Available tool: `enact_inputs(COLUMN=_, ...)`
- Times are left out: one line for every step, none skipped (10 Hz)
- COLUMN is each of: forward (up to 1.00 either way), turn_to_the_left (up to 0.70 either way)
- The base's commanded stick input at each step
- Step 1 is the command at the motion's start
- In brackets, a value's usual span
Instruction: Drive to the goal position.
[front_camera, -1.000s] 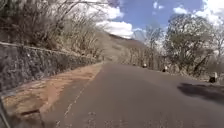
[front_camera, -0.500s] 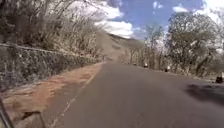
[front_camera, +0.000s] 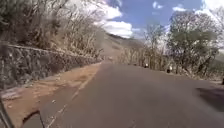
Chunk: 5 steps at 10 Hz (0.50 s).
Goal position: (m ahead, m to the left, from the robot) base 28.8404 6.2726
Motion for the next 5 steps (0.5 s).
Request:
enact_inputs(forward=0.7, turn_to_the_left=0.0)
enact_inputs(forward=0.7, turn_to_the_left=0.0)
enact_inputs(forward=0.7, turn_to_the_left=0.0)
enact_inputs(forward=0.7, turn_to_the_left=0.0)
enact_inputs(forward=0.7, turn_to_the_left=0.0)
